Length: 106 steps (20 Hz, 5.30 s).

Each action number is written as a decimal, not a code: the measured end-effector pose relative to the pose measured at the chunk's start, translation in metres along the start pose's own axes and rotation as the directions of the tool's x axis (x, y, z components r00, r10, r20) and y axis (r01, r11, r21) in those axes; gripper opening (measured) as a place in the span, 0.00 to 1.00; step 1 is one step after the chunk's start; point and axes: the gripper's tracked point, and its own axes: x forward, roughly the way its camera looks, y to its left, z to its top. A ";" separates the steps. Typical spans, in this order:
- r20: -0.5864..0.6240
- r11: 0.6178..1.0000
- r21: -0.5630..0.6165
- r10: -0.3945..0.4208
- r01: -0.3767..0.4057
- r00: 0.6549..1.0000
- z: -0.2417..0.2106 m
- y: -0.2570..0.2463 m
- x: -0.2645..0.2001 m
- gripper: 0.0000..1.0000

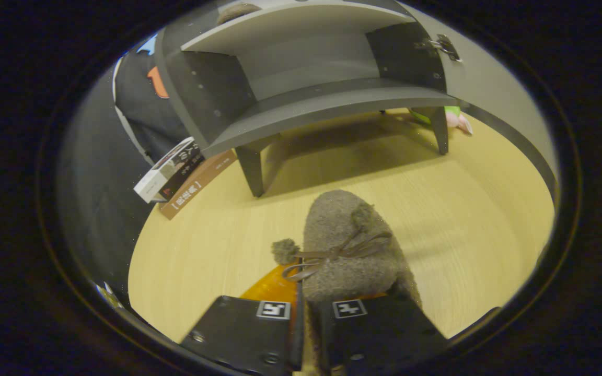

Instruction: Open the shoe cabinet door, grab the shoes and put them into the shoe cabinet, then close the shoe cabinet door.

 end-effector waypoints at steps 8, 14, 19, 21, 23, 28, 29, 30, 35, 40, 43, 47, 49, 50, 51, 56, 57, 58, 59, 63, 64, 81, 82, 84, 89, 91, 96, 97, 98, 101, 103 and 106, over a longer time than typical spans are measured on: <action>0.069 0.996 -0.068 0.067 -0.062 0.995 0.041 0.010 -0.049 0.06; 0.189 0.989 -0.134 0.093 -0.068 0.978 0.107 0.017 -0.135 0.06; 0.305 0.986 -0.157 0.102 -0.055 0.947 0.173 0.038 -0.198 0.06; 0.358 0.984 -0.171 0.111 -0.052 0.927 0.207 0.047 -0.218 0.06; 0.411 0.981 -0.188 0.111 -0.035 0.905 0.242 0.053 -0.234 0.06; 0.513 0.974 -0.225 0.107 0.013 0.851 0.326 0.065 -0.251 0.06; 0.529 0.974 -0.226 0.105 0.021 0.842 0.343 0.067 -0.250 0.06; 0.544 0.973 -0.230 0.097 0.036 0.834 0.361 0.069 -0.247 0.06; 0.584 0.947 -0.296 0.079 0.122 0.808 0.424 0.084 -0.222 0.06; 0.562 0.933 -0.326 0.063 0.151 0.825 0.464 0.088 -0.172 0.06; 0.538 0.934 -0.323 0.045 0.156 0.842 0.482 0.082 -0.137 0.06; 0.485 0.951 -0.277 0.011 0.141 0.875 0.490 0.069 -0.095 0.06; 0.448 0.954 -0.271 0.004 0.132 0.894 0.488 0.064 -0.080 0.06; 0.431 0.955 -0.267 0.001 0.126 0.903 0.488 0.063 -0.074 0.06; 0.416 0.957 -0.263 -0.004 0.125 0.909 0.488 0.062 -0.071 0.06; 0.312 0.956 -0.260 -0.046 0.132 0.949 0.477 0.052 -0.052 0.07; 0.291 0.960 -0.254 -0.041 0.119 0.956 0.475 0.054 -0.050 0.08; 0.281 0.960 -0.252 -0.050 0.124 0.958 0.476 0.054 -0.049 0.09; 0.271 0.960 -0.249 -0.060 0.130 0.961 0.476 0.053 -0.050 0.10; 0.261 0.966 -0.238 -0.039 0.104 0.965 0.471 0.062 -0.061 0.21; 0.268 0.969 -0.234 -0.015 0.080 0.963 0.469 0.067 -0.067 0.25; 0.595 0.953 -0.304 0.194 -0.004 0.780 0.335 0.124 -0.347 1.00; 0.592 0.951 -0.308 0.200 -0.010 0.780 0.319 0.120 -0.365 1.00; 0.613 0.946 -0.325 0.203 0.009 0.763 0.296 0.108 -0.403 1.00; 0.617 0.939 -0.344 0.216 0.013 0.756 0.236 0.072 -0.481 1.00; 0.616 0.939 -0.345 0.213 0.017 0.759 0.212 0.052 -0.510 1.00; 0.646 0.951 -0.293 0.124 0.095 0.753 0.183 -0.027 -0.568 1.00; 0.654 0.952 -0.276 0.088 0.129 0.751 0.187 -0.048 -0.572 1.00; 0.663 0.955 -0.254 0.054 0.156 0.747 0.191 -0.067 -0.578 1.00; 0.685 0.961 -0.172 -0.042 0.218 0.727 0.203 -0.128 -0.596 1.00; 0.697 0.957 -0.135 -0.091 0.255 0.711 0.215 -0.167 -0.601 1.00; 0.699 0.958 -0.122 -0.102 0.258 0.708 0.238 -0.209 -0.596 1.00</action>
